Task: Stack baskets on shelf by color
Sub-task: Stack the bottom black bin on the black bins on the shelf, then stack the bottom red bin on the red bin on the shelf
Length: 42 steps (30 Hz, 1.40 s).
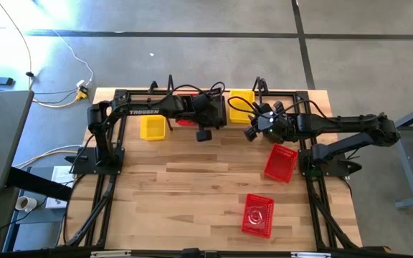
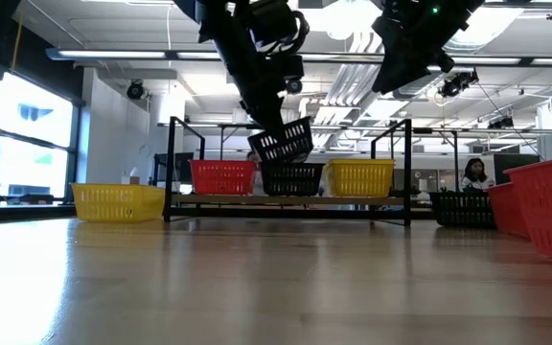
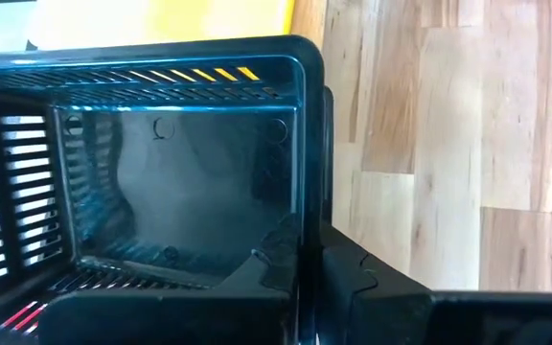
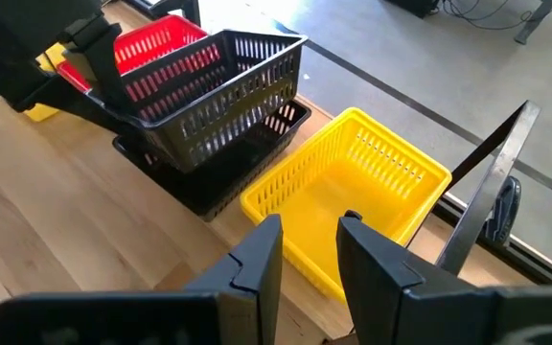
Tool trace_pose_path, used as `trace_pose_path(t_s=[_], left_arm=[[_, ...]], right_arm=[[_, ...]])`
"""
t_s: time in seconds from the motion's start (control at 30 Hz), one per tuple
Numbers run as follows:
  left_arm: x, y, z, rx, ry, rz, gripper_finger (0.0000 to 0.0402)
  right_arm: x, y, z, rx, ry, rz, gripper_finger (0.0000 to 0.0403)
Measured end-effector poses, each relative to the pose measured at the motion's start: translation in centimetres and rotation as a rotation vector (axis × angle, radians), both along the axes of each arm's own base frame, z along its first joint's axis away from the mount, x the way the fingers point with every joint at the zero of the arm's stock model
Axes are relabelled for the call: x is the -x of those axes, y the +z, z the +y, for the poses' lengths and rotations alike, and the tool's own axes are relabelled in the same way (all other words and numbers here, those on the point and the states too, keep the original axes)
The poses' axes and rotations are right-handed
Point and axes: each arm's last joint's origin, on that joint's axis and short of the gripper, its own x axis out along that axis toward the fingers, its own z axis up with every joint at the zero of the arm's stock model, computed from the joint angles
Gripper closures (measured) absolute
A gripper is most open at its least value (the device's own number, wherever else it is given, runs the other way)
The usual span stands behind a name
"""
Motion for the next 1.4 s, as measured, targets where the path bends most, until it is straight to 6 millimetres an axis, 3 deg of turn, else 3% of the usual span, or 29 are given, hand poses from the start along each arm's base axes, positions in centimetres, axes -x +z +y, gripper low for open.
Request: trace_pose_path(t_s=[1.03,1.4], left_arm=[[-0.2,0.3,0.1,-0.064,0.035,-0.006,0.0267],[-0.1,6.5,-0.1,-0.052,0.045,-0.022,0.0266]], right_arm=[[0.1,-0.2,0.0,-0.009,0.007,0.025,0.0313],[-0.1,-0.4,0.5,-0.143,0.116,0.004,0.0313]])
